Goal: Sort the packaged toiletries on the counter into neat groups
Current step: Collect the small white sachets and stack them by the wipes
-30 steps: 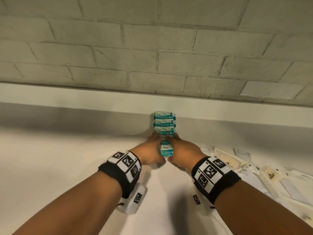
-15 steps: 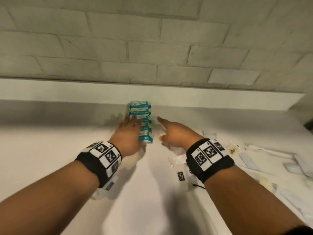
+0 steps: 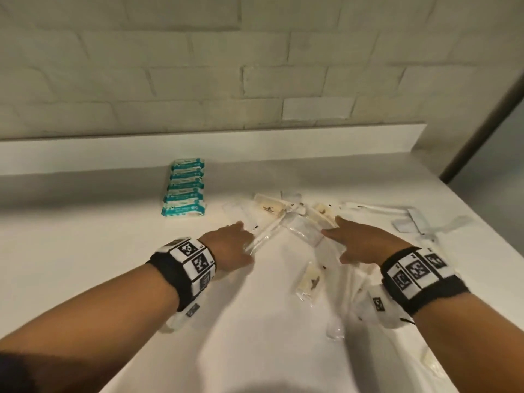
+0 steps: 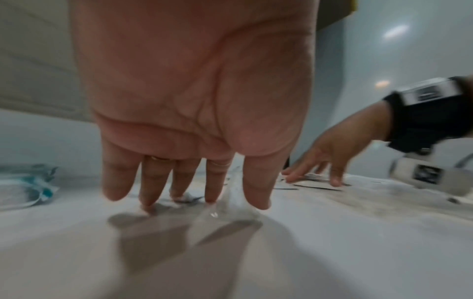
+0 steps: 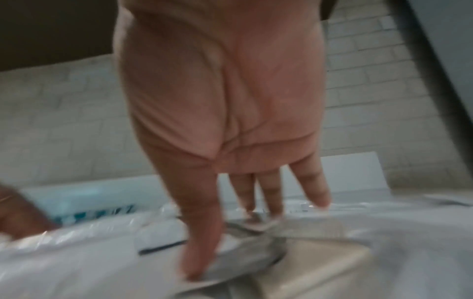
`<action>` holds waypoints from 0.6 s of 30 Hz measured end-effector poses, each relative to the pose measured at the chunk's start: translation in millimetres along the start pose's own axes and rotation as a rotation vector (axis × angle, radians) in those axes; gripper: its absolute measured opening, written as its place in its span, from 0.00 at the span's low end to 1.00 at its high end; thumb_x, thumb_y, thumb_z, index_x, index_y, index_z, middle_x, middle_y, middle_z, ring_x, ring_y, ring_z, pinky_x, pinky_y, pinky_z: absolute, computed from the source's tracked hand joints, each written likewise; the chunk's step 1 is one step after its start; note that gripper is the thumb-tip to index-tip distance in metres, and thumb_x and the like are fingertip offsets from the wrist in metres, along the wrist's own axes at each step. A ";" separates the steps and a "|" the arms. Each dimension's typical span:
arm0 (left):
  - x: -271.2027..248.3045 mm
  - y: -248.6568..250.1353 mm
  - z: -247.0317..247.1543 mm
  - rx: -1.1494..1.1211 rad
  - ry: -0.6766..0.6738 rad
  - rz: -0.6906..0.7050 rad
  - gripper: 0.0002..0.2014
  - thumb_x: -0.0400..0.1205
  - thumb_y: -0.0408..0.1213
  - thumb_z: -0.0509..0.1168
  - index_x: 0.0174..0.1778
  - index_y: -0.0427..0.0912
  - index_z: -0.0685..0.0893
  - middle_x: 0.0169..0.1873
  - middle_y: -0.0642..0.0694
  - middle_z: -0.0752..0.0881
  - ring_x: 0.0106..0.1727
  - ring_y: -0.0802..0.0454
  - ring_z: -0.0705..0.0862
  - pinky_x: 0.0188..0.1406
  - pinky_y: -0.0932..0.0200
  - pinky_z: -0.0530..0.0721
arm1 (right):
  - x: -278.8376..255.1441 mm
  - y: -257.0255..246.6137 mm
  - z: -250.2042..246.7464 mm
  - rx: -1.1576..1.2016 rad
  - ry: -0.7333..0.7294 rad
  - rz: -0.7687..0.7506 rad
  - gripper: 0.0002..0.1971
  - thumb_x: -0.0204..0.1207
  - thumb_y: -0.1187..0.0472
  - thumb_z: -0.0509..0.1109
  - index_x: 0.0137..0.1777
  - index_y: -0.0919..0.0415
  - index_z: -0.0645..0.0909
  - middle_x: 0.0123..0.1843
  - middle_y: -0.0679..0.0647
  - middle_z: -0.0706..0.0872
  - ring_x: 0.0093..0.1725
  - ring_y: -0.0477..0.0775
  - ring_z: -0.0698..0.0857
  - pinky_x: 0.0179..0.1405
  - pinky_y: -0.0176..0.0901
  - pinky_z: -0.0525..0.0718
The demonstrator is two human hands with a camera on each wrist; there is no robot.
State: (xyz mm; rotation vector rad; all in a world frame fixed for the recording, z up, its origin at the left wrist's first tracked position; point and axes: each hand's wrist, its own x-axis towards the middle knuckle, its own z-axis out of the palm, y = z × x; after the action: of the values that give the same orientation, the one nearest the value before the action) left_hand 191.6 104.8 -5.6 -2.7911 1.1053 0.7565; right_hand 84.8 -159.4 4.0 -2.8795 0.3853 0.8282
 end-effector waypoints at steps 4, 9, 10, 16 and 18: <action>-9.8 19.4 -2.4 0.064 -0.006 -0.092 0.23 0.80 0.58 0.57 0.62 0.47 0.81 0.50 0.48 0.82 0.51 0.48 0.82 0.50 0.53 0.80 | 7.4 11.2 -8.8 -0.117 0.258 0.004 0.21 0.77 0.62 0.65 0.68 0.43 0.80 0.75 0.52 0.74 0.70 0.57 0.75 0.66 0.51 0.77; 4.8 19.6 -16.6 -0.049 0.108 -0.251 0.26 0.82 0.36 0.57 0.78 0.48 0.66 0.79 0.45 0.65 0.76 0.43 0.70 0.72 0.48 0.72 | 20.9 -28.1 -15.1 0.038 0.240 -0.176 0.09 0.78 0.52 0.64 0.39 0.51 0.81 0.49 0.50 0.80 0.52 0.54 0.81 0.47 0.44 0.77; 7.0 19.9 -14.7 -0.054 0.108 -0.263 0.26 0.81 0.33 0.56 0.77 0.50 0.67 0.79 0.44 0.65 0.75 0.42 0.70 0.70 0.49 0.72 | 25.6 -36.7 -12.6 0.032 0.230 -0.183 0.11 0.78 0.47 0.64 0.39 0.51 0.80 0.50 0.52 0.80 0.51 0.55 0.81 0.47 0.46 0.79; 6.0 29.0 14.6 0.014 0.212 -0.341 0.18 0.83 0.42 0.59 0.70 0.48 0.70 0.62 0.41 0.76 0.61 0.40 0.80 0.56 0.49 0.80 | 38.5 -60.1 -3.3 -0.111 0.255 -0.196 0.24 0.74 0.50 0.73 0.67 0.59 0.76 0.64 0.57 0.77 0.61 0.61 0.80 0.61 0.56 0.82; 4.5 30.1 20.7 -0.031 0.255 -0.356 0.19 0.82 0.45 0.64 0.67 0.45 0.72 0.61 0.42 0.77 0.59 0.41 0.81 0.56 0.49 0.80 | 40.7 -60.2 -2.6 0.059 0.209 -0.189 0.33 0.71 0.58 0.77 0.73 0.59 0.68 0.63 0.60 0.81 0.61 0.63 0.82 0.60 0.58 0.83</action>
State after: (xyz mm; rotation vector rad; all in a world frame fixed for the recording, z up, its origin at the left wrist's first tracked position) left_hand 165.9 84.1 -21.8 -3.0476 0.5890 0.3936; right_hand 135.9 -110.6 -12.9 -2.8978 0.1499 0.4803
